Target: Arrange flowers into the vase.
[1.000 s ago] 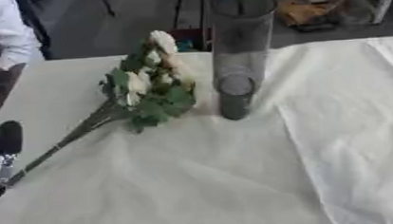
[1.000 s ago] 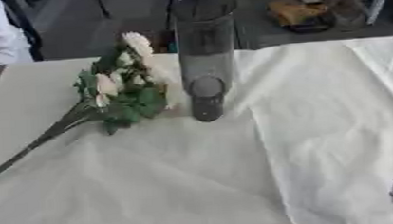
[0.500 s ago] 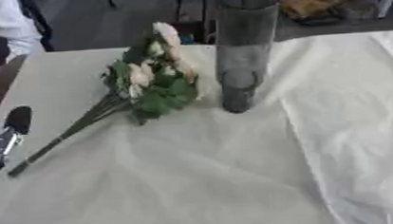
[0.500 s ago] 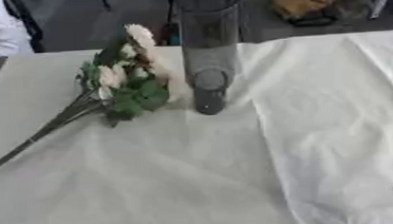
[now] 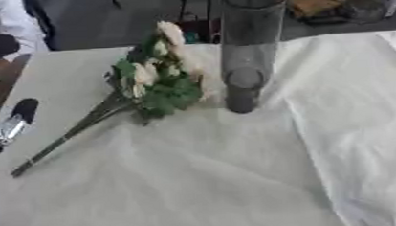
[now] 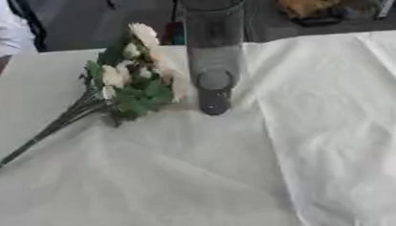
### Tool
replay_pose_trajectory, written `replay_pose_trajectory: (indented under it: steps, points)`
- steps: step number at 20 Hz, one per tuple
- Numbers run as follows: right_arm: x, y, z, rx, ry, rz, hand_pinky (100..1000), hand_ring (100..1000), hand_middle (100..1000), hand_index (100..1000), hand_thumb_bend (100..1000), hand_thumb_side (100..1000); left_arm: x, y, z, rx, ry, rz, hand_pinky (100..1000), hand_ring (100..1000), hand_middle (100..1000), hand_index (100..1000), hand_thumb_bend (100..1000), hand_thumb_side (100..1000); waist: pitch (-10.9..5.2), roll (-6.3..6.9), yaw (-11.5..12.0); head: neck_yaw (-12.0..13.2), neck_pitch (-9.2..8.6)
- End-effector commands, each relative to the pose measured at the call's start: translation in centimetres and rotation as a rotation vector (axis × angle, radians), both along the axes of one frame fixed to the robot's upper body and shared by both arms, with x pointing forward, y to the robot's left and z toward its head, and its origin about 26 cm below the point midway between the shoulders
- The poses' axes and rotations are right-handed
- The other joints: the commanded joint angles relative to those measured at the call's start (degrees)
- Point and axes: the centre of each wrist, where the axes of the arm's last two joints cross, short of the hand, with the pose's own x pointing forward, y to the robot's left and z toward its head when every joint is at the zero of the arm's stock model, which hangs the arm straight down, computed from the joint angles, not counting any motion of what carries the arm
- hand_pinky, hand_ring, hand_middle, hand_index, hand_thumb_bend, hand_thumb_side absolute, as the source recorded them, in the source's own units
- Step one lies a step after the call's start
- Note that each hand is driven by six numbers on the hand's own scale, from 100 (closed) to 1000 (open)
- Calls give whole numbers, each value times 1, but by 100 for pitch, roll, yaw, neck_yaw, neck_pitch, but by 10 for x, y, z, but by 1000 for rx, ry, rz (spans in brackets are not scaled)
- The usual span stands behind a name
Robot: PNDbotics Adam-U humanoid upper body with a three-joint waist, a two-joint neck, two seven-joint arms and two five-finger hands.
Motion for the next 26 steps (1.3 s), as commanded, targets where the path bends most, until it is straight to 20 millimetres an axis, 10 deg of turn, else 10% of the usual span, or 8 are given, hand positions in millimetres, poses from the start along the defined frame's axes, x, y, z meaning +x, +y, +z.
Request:
replay_pose_trajectory:
  steps: [1,10,18,26]
  points:
    - [-2,-1,7,-37,-20,2,829,849,663,918,100,1000,-4,-4,14,66,18,43,789,883,946,1000,287,861,-97,17,-15,38,-30]
    - [-2,0,6,-47,-5,13,831,850,660,919,100,1000,1,-23,26,66,168,85,833,932,992,1000,493,852,-119,62,-60,66,-22]
    - [-2,1,5,-50,7,21,833,852,658,920,100,1000,22,-31,35,-17,308,168,830,924,988,1000,382,632,-143,108,-85,122,-16]
    - [-2,2,5,-45,15,27,835,852,656,918,100,1000,32,-52,40,-66,434,207,773,887,953,1000,453,661,-166,123,-117,172,-37]
